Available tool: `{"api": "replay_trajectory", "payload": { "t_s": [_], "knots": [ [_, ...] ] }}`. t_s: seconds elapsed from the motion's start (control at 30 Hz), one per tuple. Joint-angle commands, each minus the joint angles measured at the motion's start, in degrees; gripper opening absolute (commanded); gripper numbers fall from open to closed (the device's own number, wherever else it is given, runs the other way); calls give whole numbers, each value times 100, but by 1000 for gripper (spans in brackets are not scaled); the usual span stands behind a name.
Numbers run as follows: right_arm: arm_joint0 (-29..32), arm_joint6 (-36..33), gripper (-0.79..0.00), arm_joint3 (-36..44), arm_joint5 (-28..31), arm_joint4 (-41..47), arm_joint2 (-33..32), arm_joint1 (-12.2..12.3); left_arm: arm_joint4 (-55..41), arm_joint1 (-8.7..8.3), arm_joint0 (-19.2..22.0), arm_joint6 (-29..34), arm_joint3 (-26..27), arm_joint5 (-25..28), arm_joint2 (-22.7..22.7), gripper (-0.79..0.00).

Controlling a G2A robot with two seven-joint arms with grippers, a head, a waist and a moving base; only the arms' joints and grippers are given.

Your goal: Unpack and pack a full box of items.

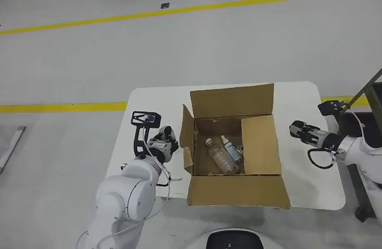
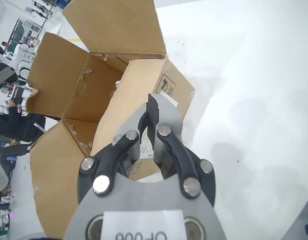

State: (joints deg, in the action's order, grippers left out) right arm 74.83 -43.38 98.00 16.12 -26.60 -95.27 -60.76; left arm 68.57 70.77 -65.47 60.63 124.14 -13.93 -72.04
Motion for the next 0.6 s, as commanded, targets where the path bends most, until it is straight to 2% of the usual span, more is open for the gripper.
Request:
{"api": "replay_trajectory", "payload": {
  "t_s": [0.0, 0.13, 0.27, 0.37, 0.57],
  "knots": [
    [146, 895, -785, 131, 149, -372, 15, -22, -23, 6, -29, -76, -39, -37, -15, -785],
    [405, 2343, -785, 319, 381, -1083, 135, -70, -79, 20, -70, -234, -145, -60, -25, -785],
    [475, 3155, -785, 359, 371, -1838, 300, -98, -24, 34, -73, -405, -232, -57, 19, -785],
    [527, 3477, -785, 342, 330, -2156, 411, -114, 54, 44, -52, -541, -341, 13, 72, -785],
    [527, 3477, -785, 342, 330, -2156, 411, -114, 122, 65, -52, -652, -553, -32, 104, -785]
  ]
}}
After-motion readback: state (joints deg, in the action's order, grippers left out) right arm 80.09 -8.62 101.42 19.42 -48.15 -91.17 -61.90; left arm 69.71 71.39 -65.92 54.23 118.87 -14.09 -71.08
